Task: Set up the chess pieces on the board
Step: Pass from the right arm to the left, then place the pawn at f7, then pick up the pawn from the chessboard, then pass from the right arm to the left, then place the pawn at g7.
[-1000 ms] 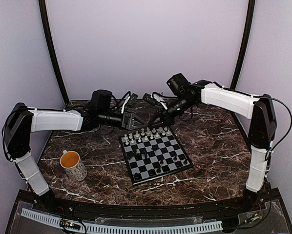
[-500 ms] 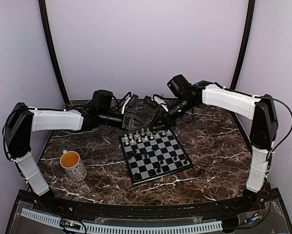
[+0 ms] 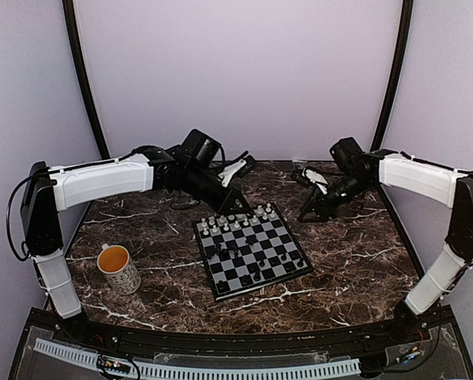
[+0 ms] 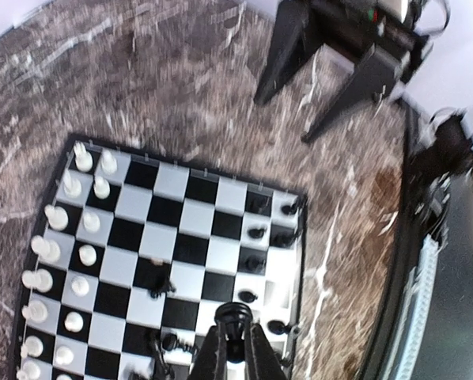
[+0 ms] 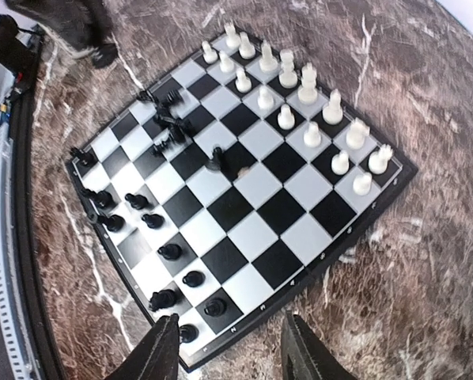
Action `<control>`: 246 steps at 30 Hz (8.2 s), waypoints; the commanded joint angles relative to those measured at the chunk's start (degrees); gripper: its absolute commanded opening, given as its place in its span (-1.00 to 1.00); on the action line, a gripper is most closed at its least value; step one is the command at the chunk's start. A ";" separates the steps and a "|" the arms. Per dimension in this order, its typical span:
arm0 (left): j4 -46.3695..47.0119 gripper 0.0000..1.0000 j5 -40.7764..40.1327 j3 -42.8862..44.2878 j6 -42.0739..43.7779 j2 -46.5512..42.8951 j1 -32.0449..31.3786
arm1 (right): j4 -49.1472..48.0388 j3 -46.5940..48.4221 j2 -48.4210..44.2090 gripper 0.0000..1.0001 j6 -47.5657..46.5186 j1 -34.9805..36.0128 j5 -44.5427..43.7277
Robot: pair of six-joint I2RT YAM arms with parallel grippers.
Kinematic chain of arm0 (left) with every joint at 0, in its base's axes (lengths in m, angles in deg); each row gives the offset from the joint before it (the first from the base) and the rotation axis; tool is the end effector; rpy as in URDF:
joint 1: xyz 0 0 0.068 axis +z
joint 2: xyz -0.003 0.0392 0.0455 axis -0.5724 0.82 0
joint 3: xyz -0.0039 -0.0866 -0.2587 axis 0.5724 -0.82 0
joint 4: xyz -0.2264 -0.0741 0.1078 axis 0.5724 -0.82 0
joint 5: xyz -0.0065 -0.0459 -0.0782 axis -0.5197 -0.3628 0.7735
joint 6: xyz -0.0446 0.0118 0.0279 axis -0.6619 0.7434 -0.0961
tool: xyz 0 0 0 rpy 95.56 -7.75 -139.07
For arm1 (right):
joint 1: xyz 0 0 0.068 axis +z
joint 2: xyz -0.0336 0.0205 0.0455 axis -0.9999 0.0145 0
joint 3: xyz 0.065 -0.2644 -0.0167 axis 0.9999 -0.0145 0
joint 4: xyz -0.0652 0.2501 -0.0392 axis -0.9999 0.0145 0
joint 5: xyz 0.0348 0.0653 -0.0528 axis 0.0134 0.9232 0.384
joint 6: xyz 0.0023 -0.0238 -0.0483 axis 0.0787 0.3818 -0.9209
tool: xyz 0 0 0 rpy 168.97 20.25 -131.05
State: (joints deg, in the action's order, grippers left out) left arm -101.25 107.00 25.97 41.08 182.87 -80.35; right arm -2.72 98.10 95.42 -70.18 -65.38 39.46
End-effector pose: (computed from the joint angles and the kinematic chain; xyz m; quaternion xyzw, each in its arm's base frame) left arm 0.2840 -0.3103 0.2930 0.4138 0.7818 -0.3535 0.3044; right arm 0.2912 0.1508 0.2588 -0.5026 0.7796 0.2750 0.2528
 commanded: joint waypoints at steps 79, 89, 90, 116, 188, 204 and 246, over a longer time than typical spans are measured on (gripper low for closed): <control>-33.63 -0.22 -19.92 17.69 7.33 18.26 -12.80 | -10.36 -7.71 2.19 -0.08 -1.01 -1.25 -9.38; -28.74 -0.05 -17.58 12.93 7.07 3.23 -7.21 | -7.96 -1.68 2.58 -0.09 -0.01 1.74 -7.48; -25.93 -0.05 -17.47 12.29 6.71 1.26 -6.25 | -7.57 -0.85 3.08 -0.09 -0.01 3.07 -7.65; 11.59 -0.01 -10.22 -17.12 -9.45 -13.59 12.21 | -6.52 16.60 24.97 -0.22 13.68 21.03 -20.27; 55.51 -0.54 33.32 -28.48 -45.78 -2.88 11.26 | -8.29 22.84 15.57 -0.80 11.48 19.63 -2.77; 55.48 -0.79 33.77 -28.25 -45.58 -2.53 11.17 | -7.49 22.38 15.86 -0.78 10.03 20.05 -1.34; -5.61 -1.00 -18.79 -21.10 14.85 -8.05 -9.05 | -17.76 -9.36 -1.63 -0.05 3.69 -4.63 -2.98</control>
State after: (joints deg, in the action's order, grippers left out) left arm -105.84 90.71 4.97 53.41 174.06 -88.63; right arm -18.44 88.70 92.51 -65.85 -69.79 37.15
